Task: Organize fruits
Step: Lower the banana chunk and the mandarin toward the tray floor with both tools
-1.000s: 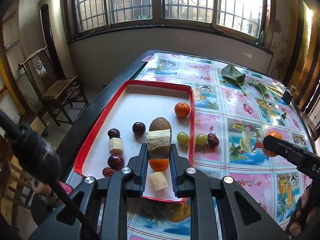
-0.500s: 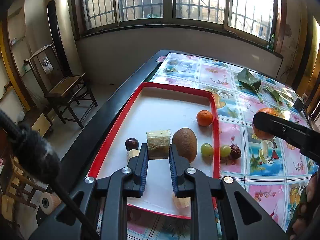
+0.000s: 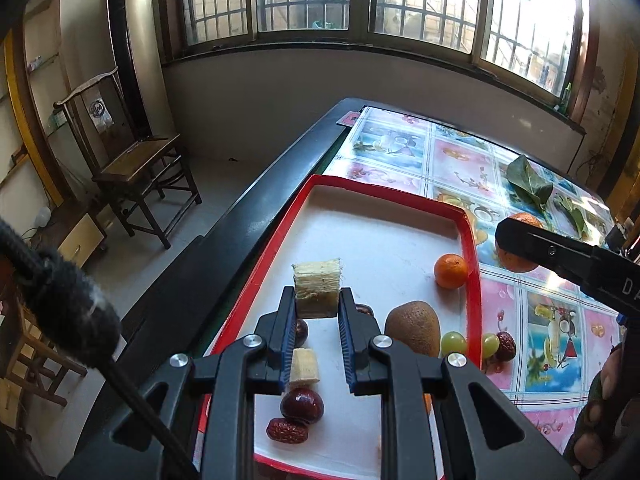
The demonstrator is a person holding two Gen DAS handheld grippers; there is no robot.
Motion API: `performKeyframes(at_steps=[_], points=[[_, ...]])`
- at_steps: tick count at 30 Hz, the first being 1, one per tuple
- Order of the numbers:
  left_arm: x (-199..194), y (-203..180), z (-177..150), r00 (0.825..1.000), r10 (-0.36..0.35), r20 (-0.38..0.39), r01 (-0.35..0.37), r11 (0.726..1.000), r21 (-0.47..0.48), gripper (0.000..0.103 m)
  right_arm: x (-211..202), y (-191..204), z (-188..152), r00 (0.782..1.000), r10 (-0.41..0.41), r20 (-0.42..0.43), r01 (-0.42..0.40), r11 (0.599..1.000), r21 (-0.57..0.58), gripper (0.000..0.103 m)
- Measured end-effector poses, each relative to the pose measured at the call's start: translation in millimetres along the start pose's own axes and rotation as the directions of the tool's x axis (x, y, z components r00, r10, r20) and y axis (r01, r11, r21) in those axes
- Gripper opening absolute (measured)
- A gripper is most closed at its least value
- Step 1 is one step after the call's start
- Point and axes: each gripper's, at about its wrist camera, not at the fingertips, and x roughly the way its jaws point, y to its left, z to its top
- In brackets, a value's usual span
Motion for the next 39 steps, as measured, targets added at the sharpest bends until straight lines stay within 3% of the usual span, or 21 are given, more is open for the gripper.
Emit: performKeyframes(at_steps=[26, 39], points=[[53, -3, 26, 0.997, -0.007, -0.078, 0.006, 1.000, -0.013, 0.019, 63, -18, 25, 0.996, -0.043, -0.083, 0.043, 0.999, 0.001, 0.036], [98, -11, 28, 0.983, -0.009, -0.185, 0.009, 1.000, 0.000, 0.019, 111, -4, 29, 0.966, -0.215, -0.147, 0.192, 0.969, -0.157, 0.036]])
